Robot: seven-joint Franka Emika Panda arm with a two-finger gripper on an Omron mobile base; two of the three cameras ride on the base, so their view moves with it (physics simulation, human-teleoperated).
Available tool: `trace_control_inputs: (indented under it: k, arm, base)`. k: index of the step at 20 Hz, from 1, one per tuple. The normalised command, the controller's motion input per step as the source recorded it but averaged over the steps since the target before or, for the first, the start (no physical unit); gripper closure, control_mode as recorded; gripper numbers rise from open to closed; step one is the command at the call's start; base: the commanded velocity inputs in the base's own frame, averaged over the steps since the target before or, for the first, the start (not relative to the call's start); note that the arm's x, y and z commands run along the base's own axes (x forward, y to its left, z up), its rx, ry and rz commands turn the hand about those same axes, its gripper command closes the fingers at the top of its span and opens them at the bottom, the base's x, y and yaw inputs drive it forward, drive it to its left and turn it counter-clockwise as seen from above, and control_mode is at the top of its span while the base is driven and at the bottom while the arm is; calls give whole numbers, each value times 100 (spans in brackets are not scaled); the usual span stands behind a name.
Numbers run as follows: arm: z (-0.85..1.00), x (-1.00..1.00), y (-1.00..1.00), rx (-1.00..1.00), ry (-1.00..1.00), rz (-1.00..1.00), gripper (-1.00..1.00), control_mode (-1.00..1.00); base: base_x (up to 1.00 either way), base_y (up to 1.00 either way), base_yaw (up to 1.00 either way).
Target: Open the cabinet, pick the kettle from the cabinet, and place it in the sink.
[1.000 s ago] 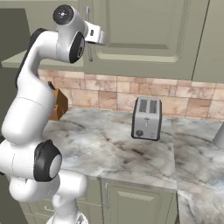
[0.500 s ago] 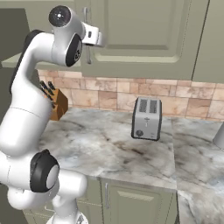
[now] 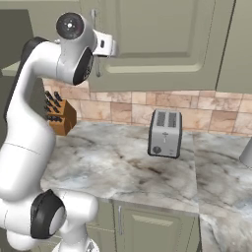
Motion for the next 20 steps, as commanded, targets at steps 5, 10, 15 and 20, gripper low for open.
trace_control_inputs:
  k: [5, 10, 15, 20]
  arm:
    - [0, -54, -7, 0, -7, 8, 100, -100]
    - [0, -60, -15, 0, -9, 8, 100, -100]
    - [0, -67, -32, 0, -8, 9, 100, -100]
    - [0, -68, -39, 0, -3, 9, 100, -100]
  base:
    - [0, 0, 0]
    - [0, 0, 0]
    - [0, 0, 0]
    - [0, 0, 0]
